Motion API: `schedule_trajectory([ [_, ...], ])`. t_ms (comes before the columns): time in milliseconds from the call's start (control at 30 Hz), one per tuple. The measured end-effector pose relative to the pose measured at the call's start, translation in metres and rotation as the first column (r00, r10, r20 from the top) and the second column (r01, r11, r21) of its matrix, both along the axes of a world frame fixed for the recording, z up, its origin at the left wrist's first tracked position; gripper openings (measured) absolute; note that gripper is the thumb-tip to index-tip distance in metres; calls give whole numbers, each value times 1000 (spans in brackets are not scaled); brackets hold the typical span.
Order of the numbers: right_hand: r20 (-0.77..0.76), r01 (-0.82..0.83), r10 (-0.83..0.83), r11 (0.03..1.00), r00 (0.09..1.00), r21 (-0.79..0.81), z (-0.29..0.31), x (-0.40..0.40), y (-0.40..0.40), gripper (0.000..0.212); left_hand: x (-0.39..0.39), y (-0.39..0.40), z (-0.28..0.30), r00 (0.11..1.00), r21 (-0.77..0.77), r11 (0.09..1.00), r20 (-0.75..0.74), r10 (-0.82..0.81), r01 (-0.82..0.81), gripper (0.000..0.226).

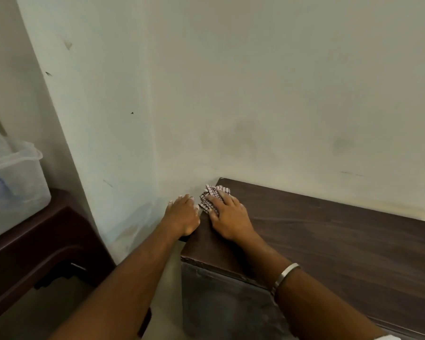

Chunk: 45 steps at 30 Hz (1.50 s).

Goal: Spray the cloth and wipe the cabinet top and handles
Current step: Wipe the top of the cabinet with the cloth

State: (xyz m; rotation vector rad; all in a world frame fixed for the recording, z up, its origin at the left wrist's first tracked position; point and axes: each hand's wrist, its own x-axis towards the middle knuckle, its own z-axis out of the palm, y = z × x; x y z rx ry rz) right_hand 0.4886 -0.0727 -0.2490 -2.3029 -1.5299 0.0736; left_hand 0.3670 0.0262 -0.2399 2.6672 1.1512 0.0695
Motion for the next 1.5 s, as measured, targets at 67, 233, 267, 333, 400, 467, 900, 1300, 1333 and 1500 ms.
schedule_trajectory([
  [67, 4, 49, -49, 999, 999, 4, 0, 15, -21, 48, 7, -13, 0, 1000, -12, 1000, 15, -15, 15, 53],
  [233, 35, 239, -239, 971, 971, -10, 1, 63, -104, 48, 25, -56, 2, 995, -21, 996, 37, -88, 88, 54],
  [267, 42, 283, -283, 959, 958, -13, 1, 74, -122, 48, 28, -64, 3, 994, -17, 995, 42, -100, 101, 54],
  [333, 51, 381, -380, 924, 924, -24, 4, 93, -161, 48, 33, -79, 7, 991, -13, 992, 43, -125, 125, 54],
  [400, 40, 472, -471, 881, 881, -33, 6, 109, -195, 48, 36, -93, 9, 989, -12, 989, 32, -147, 148, 54],
  [467, 21, 543, -543, 838, 839, -42, 7, 117, -220, 49, 37, -103, 9, 987, -11, 987, 27, -162, 162, 55],
  [900, -56, 438, -440, 898, 896, -47, 7, 22, -161, 51, -17, -96, 3, 997, -2, 998, 40, -62, 63, 54],
  [1300, 18, -37, 36, 999, 999, 10, -3, -125, -84, 61, -98, -74, 8, 998, 3, 999, -45, 49, -49, 57],
  [1333, 37, -58, 57, 998, 998, 2, -4, -129, -82, 63, -102, -74, 9, 998, -2, 998, -35, 61, -61, 57],
  [1500, 44, -102, 102, 995, 994, 14, -4, -142, -81, 71, -117, -79, 13, 996, -35, 996, 32, 83, -82, 53],
])
